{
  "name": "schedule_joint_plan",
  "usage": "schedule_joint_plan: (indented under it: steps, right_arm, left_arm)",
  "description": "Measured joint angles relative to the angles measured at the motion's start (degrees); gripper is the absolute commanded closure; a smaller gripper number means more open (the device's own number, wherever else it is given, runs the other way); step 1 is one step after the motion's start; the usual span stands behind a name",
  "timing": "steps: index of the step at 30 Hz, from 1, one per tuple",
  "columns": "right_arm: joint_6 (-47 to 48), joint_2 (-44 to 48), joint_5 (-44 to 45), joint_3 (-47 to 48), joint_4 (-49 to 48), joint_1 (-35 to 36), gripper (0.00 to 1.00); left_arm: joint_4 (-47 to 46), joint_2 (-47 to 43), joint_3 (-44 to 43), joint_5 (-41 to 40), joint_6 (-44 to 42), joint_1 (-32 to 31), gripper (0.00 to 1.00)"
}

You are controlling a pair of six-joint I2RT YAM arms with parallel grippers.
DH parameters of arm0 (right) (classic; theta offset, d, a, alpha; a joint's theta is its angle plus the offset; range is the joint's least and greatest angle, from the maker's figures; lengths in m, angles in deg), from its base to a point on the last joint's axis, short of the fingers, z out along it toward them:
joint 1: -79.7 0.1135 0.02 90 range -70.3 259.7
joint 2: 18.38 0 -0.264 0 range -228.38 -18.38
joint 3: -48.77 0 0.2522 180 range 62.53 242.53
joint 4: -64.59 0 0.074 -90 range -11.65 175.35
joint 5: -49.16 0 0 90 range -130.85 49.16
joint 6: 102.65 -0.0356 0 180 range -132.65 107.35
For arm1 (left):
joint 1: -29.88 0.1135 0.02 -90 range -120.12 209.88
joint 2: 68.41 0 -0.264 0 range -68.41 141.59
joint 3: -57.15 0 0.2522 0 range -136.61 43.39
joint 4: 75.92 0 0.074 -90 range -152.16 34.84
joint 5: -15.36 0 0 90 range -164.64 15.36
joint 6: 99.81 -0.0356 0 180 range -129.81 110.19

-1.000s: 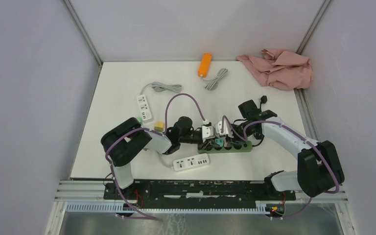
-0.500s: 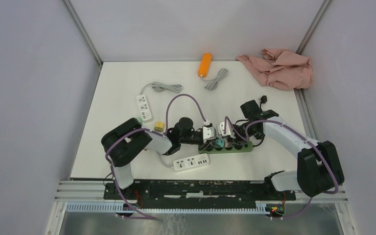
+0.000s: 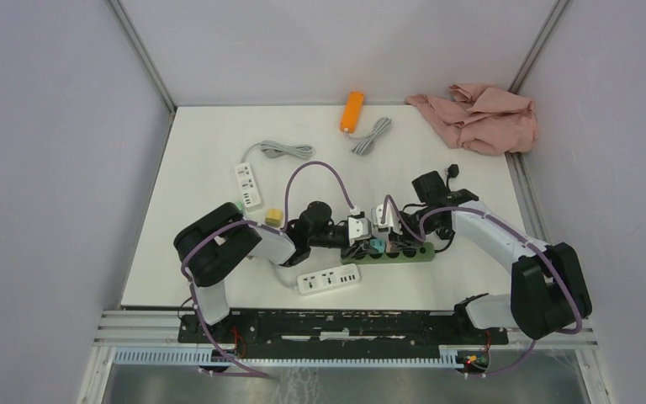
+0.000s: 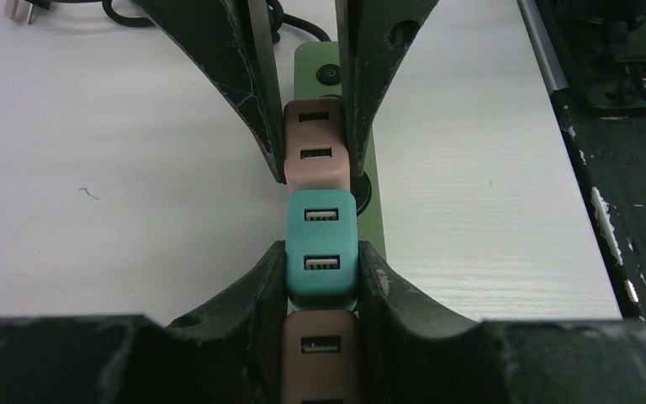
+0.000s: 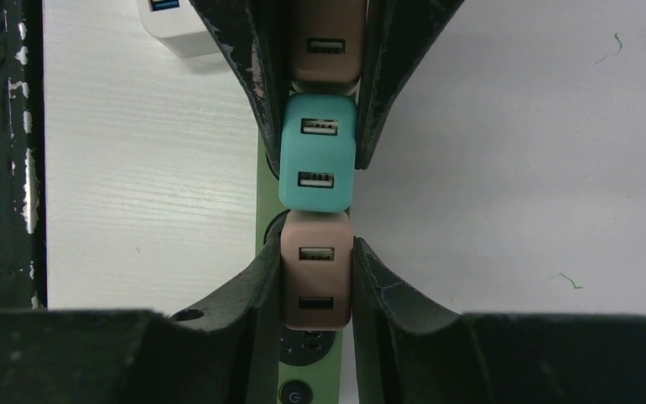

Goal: Pull the plug off the socket
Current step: Remove the plug from the socket.

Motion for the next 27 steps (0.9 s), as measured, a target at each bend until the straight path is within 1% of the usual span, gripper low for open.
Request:
schedule_joint_plan:
  steps: [3, 6, 11, 13, 16, 22, 24, 27]
  right_arm:
    - [0.9, 0.0, -1.3, 0.0, 0.7, -1.8, 1.0]
    - [4.3, 0.1, -2.6, 0.0, 2.4, -2.8, 1.0]
    - [10.8, 0.3, -4.2, 0.0, 5.7, -3.0, 1.0]
    - [11.0, 0.3, -4.0, 0.0, 5.7, -2.5, 1.0]
    - [7.9, 0.3, -3.2, 0.0, 4.2, -1.5, 1.0]
    - [-2.9, 0.3, -1.3, -0.2, 0.0, -0.7, 1.0]
    - [-4.5, 0.3, -1.3, -0.3, -0.6, -1.4, 1.0]
    - [-4.3, 0.3, -2.4, -0.4, -0.4, -3.0, 1.0]
  left_arm:
    - [-0.3, 0.0, 0.0, -0.2, 0.0, 0.0, 0.97]
    - [-0.9, 0.2, 0.0, -0.3, 0.0, -0.2, 0.97]
    - [-1.1, 0.3, 0.0, -0.3, 0.0, -0.7, 0.97]
    - [-1.0, 0.3, 0.0, -0.3, 0.0, -0.7, 0.97]
    - [-0.9, 0.3, 0.0, -0.3, 0.0, -0.6, 0.97]
    - [-0.7, 0.3, 0.0, -0.2, 0.0, -0.2, 0.97]
    - [-0.7, 0.4, 0.0, -0.2, 0.0, -0.2, 0.97]
    - [-1.2, 0.5, 0.0, -0.3, 0.0, -0.2, 0.97]
